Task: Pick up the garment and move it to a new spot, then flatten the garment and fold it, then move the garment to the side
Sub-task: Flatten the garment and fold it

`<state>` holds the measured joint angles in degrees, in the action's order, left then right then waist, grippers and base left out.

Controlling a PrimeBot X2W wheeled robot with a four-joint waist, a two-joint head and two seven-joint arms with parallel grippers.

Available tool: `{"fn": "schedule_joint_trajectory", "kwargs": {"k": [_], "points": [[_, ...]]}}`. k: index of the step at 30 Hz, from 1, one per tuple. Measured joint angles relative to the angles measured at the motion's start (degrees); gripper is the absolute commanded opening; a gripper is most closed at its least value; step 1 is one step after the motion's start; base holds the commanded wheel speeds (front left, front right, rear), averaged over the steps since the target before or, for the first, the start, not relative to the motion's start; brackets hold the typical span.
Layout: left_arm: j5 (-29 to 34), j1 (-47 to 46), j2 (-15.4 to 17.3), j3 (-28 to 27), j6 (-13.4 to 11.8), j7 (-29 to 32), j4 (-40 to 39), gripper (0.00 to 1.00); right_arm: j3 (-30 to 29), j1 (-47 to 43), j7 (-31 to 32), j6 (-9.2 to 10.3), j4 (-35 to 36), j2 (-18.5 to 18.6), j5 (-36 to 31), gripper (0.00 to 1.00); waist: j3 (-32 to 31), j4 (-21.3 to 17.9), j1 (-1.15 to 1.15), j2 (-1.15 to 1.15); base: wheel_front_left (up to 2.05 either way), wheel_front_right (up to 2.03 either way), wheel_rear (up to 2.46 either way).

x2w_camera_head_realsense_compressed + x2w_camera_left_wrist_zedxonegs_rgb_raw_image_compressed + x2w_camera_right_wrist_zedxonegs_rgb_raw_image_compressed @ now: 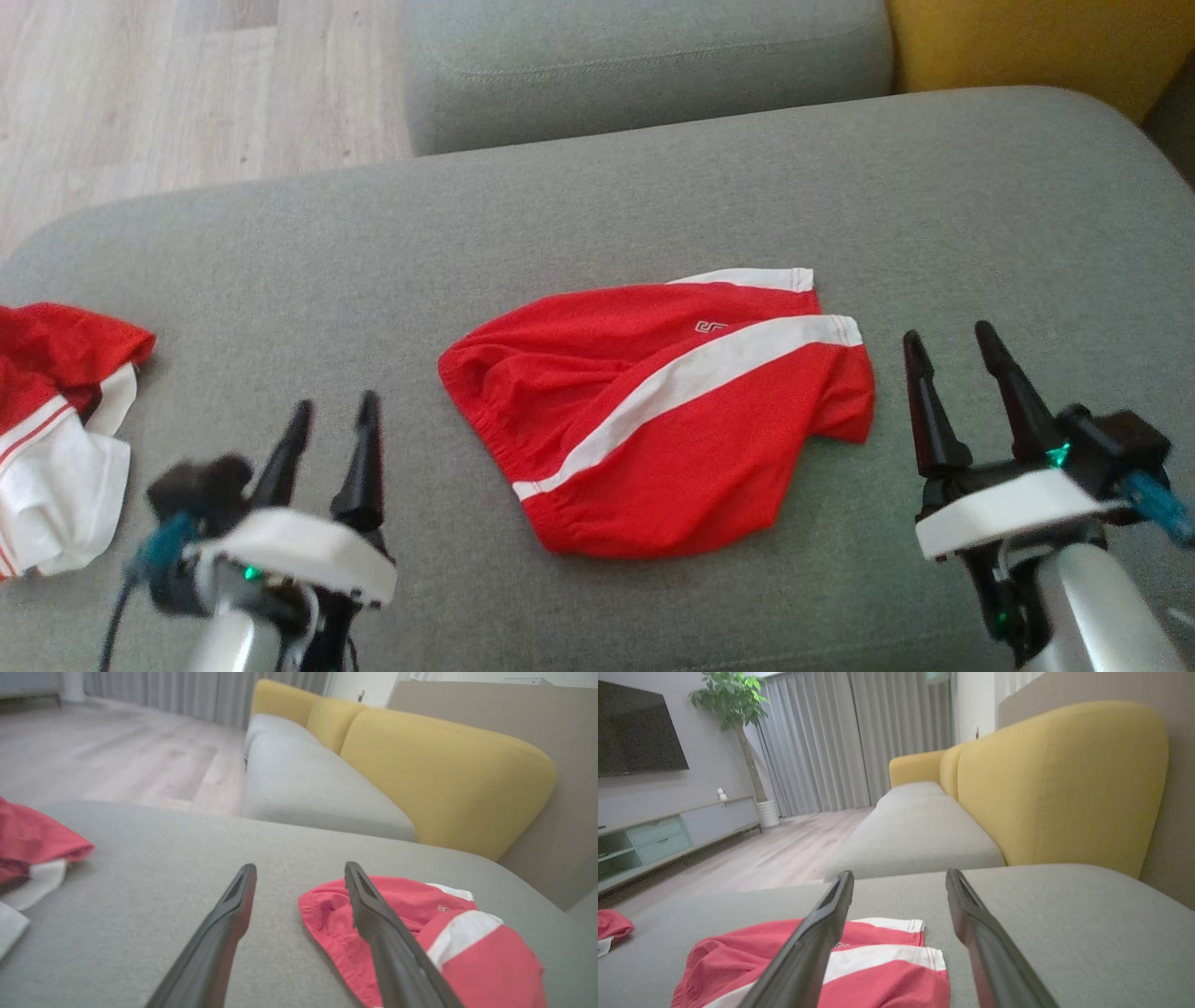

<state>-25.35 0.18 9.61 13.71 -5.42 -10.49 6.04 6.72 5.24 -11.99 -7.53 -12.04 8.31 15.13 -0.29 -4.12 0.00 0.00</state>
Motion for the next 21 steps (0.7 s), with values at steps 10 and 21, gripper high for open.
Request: {"fn": "schedule_joint_trajectory", "kwargs": {"k": [10, 21], "points": [[-16.1, -17.63, 2.64, 1.85, 6.17, 34.45, 4.93, 1.0, -0.2, 14.51, 22.05, 0.0, -10.76, 4.99, 6.0, 1.0, 4.4, 2.8, 0.01, 0.0, 0.0, 0.0, 0.0], [-28.16, -26.51, 1.18, 4.23, 5.23, 60.01, 15.29, 1.0, 2.78, 25.99, 36.84, 0.0, -27.26, 8.93, 11.74, 1.0, 9.39, 6.03, 0.01, 0.0, 0.0, 0.0, 0.0]]}}
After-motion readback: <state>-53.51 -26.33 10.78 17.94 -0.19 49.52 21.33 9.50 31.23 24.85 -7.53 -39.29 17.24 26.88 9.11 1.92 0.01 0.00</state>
